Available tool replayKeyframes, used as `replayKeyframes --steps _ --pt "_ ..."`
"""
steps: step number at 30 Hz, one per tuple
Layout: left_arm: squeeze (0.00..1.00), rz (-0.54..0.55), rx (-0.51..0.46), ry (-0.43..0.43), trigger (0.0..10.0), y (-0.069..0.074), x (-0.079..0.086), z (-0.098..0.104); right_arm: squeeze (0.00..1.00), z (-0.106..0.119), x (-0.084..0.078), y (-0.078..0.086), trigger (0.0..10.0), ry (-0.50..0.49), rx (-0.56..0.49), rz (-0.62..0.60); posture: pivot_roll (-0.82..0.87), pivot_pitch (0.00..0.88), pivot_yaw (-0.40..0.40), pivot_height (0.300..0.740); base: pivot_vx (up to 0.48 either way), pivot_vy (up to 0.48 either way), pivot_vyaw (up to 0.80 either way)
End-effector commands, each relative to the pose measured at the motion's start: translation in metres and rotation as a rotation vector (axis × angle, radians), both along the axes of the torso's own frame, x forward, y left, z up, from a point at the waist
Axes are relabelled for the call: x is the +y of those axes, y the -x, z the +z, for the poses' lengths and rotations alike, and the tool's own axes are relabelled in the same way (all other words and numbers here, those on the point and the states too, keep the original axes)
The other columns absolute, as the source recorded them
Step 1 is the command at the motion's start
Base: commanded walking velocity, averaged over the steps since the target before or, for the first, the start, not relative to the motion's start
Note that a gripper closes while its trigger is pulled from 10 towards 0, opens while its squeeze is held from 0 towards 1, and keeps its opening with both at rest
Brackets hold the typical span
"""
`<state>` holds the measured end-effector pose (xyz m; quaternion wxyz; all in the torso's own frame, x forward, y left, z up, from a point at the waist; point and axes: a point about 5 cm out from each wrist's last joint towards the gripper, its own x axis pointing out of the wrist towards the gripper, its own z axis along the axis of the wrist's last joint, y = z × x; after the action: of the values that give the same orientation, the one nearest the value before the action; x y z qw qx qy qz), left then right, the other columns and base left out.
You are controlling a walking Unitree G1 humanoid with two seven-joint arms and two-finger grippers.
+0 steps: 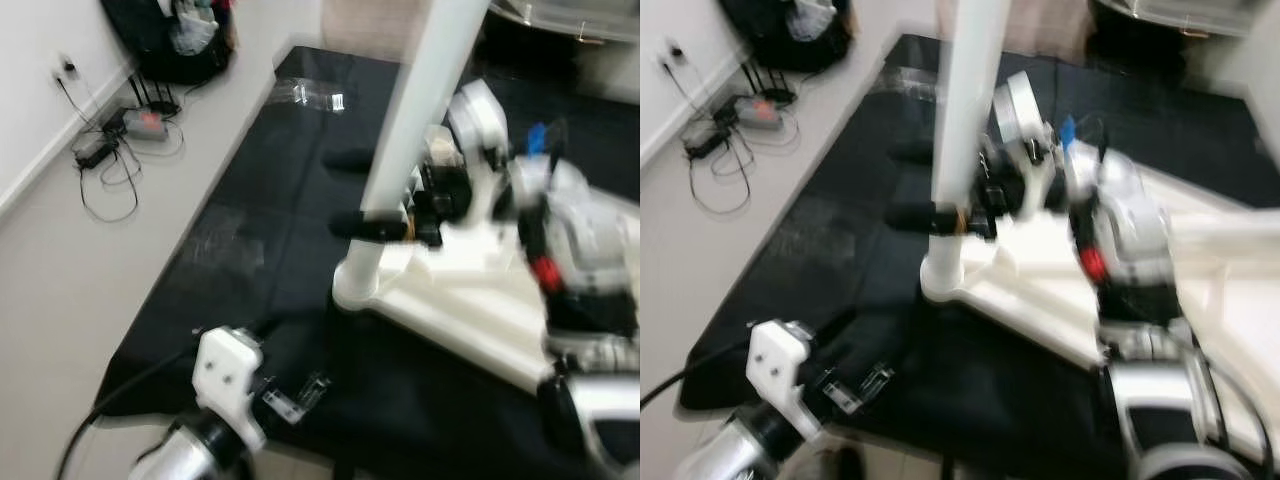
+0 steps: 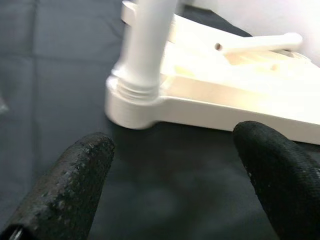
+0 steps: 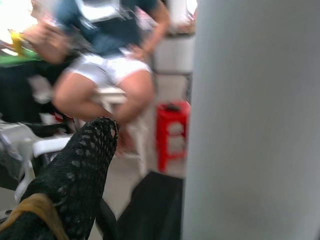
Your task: Building children table
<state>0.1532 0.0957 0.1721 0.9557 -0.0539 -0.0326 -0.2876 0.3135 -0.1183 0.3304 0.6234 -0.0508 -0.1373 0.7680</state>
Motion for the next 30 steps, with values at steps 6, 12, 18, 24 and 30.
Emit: replayKeyframes --steps 6,12,18,24,30 --pt "0.0 -0.006 0.024 -0.019 10.0 0.014 0.002 0.008 0.0 0.005 0.027 0.004 0.0 -0.086 0.04 0.259 0.22 0.409 -0.051 0.74 0.0 0.0 0.0" --pt "0.0 -0.003 0.031 -0.022 10.0 0.014 0.002 0.009 0.0 0.0 0.026 0.001 0.0 -0.044 0.039 0.239 0.2 0.406 -0.052 0.74 0.0 0.0 0.0" --pt "0.0 0.003 0.042 -0.029 10.0 0.008 0.003 0.007 0.0 0.004 -0.007 -0.005 0.0 0.029 -0.055 0.06 0.14 0.373 -0.057 0.74 0.0 0.0 0.0" --pt "0.0 0.006 0.04 -0.028 10.0 0.003 0.003 0.005 0.0 0.001 -0.036 -0.005 0.0 0.072 -0.067 -0.174 0.07 0.331 -0.082 0.74 0.0 0.0 0.0" --pt "0.0 0.009 0.03 -0.031 10.0 -0.014 0.006 -0.006 0.0 -0.052 -0.064 0.019 0.0 0.016 0.18 -0.889 0.01 0.23 -0.136 0.74 0.0 0.0 0.0"
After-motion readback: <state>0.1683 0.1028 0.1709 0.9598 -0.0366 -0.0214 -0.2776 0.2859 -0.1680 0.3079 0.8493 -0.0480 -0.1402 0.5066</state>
